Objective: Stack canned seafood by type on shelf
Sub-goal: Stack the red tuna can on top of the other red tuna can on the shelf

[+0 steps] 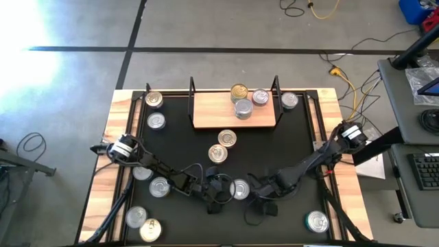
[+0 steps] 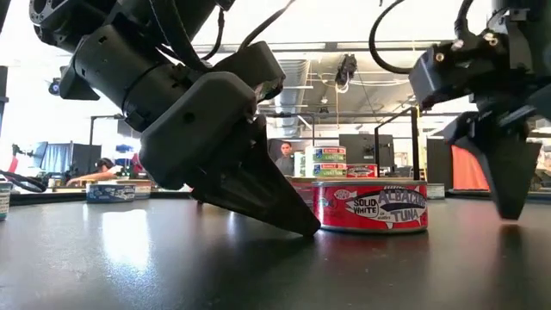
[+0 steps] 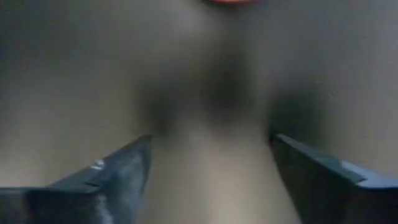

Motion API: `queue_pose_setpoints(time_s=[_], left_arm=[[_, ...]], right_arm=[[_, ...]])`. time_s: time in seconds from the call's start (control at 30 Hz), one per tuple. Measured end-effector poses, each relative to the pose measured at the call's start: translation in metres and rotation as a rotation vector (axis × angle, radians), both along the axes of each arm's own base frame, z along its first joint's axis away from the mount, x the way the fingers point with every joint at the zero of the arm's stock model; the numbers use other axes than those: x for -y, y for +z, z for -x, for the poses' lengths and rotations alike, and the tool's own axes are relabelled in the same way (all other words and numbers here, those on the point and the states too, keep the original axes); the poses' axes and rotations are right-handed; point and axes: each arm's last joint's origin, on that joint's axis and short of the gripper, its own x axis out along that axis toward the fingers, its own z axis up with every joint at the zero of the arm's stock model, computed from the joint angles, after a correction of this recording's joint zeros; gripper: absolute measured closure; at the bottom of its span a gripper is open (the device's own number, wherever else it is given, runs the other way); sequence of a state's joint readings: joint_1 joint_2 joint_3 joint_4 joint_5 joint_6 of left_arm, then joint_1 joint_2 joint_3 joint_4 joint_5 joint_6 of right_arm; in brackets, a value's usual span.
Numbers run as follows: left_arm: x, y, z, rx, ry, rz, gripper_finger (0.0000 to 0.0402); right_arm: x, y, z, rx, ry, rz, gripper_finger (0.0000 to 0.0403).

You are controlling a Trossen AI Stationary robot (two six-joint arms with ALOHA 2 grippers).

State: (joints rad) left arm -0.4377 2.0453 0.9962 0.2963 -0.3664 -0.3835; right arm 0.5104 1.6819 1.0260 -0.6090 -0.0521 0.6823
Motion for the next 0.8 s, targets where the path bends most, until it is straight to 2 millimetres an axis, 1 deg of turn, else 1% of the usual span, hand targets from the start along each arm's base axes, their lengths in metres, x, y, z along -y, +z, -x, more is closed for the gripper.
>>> queue_pose_setpoints(time_s=[0.07,0.13,0.33,0.4,0.5,0.57,0.67,0.8], left_arm=[[0.000,0.000,0.001,0.000,0.026,0.014,0.0003],[0.000,0.001,0.001,-0.001,0.048,0.037,0.0003],[-0.001,0.004,0.006,-0.042,0.071,0.037,0.0003],[-0.002,0.004,0.008,-0.061,0.092,0.024,0.0003],[-0.003,0.005,0.011,-0.072,0.144,0.006,0.0003],[-0.004,0.005,0.011,-0.066,0.172,0.001,0.0003],[-0.008,0.003,0.011,-0.054,0.233,-0.004,0.0003],[-0.017,-0.001,0.007,-0.047,0.296,-0.004,0.0003]], right_arm=[[-0.001,-0.003,0.000,0.027,0.003,0.000,0.0028],[-0.001,-0.003,-0.001,0.050,-0.005,0.023,0.0010],[0.003,-0.003,-0.007,0.200,0.024,0.163,0.0007],[0.002,-0.005,-0.011,0.293,0.016,0.166,0.0004],[0.000,-0.009,-0.016,0.422,-0.009,0.119,0.0003],[0.000,-0.015,-0.017,0.454,-0.023,0.132,0.0003],[0.005,-0.024,-0.012,0.442,-0.022,0.222,0.0003],[0.007,-0.030,-0.012,0.465,-0.027,0.238,0.0003]])
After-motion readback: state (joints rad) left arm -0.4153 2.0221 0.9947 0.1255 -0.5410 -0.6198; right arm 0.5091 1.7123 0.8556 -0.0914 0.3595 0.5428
